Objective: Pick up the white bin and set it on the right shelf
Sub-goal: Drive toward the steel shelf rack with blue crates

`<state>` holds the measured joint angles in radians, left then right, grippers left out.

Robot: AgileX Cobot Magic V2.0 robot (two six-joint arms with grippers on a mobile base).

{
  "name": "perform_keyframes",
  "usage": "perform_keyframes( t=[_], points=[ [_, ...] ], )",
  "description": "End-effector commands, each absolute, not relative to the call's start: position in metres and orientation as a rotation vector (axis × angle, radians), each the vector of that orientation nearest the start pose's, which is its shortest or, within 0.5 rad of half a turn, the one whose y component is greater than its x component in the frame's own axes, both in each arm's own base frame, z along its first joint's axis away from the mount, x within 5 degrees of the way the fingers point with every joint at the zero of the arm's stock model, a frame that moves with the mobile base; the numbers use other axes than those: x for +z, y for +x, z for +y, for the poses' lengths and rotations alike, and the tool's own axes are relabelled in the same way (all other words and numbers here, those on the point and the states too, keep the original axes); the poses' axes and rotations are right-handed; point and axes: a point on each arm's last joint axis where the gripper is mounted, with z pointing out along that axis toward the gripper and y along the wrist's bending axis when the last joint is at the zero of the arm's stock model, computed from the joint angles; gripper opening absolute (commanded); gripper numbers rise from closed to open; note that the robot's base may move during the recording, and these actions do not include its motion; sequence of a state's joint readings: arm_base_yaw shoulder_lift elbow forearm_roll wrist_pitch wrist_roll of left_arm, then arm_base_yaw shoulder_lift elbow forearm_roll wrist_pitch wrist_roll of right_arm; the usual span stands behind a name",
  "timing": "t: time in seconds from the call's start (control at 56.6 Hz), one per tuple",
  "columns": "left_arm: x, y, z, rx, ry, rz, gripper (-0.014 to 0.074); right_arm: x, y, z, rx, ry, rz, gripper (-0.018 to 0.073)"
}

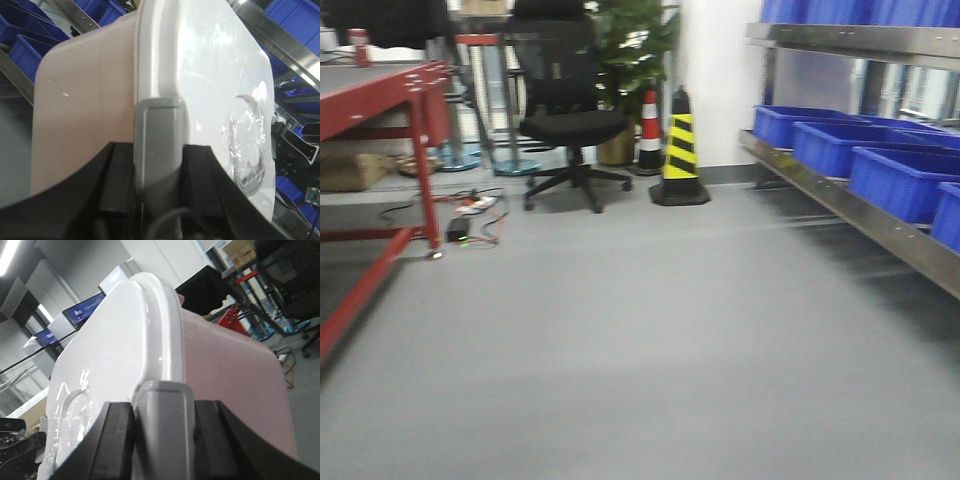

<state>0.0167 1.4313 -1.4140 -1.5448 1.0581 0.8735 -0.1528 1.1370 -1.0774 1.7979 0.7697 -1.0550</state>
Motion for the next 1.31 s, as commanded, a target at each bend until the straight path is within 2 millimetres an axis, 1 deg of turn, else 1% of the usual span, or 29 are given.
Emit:
perform_keyframes(
  t=[0.0,1.289],
  points=[
    [0.4756,0.2477,-0.0952,-1.486,0.697,1.542,-0.0118,0.4673,0.2151,0.0417,1.231,-0.099,1.333,0.0069],
    [0.4756,0.2479,-0.0952,-1.484,0.695,1.542,-0.0118,0.4673,0.2151,0.0417,1.231,-0.099,1.333,0.0069]
  ],
)
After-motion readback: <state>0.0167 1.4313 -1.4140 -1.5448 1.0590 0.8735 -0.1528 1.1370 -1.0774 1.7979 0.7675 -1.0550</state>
